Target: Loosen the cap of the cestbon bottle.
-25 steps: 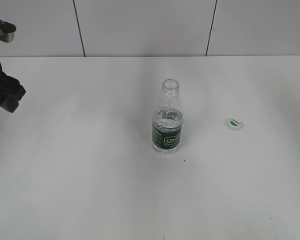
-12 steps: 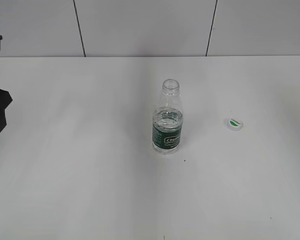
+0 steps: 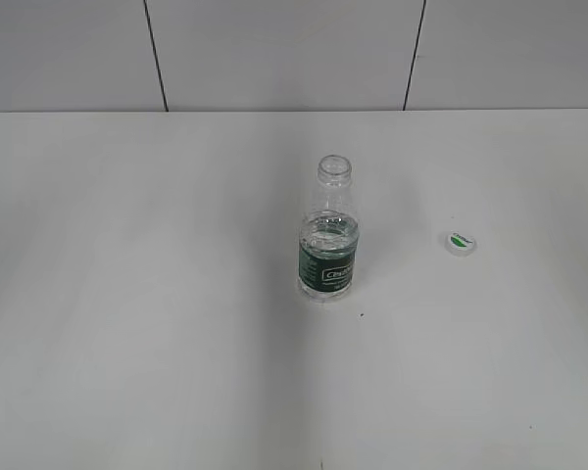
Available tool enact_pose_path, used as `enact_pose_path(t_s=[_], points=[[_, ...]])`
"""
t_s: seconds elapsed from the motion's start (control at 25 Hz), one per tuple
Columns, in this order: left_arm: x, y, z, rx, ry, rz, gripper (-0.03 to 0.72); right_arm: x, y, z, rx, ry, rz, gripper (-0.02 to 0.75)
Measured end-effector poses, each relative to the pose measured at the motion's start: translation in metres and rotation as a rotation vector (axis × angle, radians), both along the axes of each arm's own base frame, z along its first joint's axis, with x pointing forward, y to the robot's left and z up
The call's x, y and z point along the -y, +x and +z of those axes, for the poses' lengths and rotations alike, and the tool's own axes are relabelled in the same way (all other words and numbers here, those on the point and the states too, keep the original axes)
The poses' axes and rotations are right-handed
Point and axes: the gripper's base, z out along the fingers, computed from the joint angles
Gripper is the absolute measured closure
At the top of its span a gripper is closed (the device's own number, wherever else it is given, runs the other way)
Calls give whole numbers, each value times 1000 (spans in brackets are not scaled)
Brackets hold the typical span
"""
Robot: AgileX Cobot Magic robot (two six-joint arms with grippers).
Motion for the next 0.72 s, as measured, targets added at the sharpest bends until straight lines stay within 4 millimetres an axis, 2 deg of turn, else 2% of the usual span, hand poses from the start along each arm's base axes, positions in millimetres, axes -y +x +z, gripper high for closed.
enact_pose_path(t_s=[0.16,0.4,0.72], points=[[-2,-17,-4,1,-3,1,188,0,-22,-10,3,-1,-2,151],[-6,-53,-22,-25,-7,2,186,0,-48,-25,-4,-2,-1,151],[-11,-95,-20,115,-24,1,186,0,-78,-35,52,-4,-6,151]])
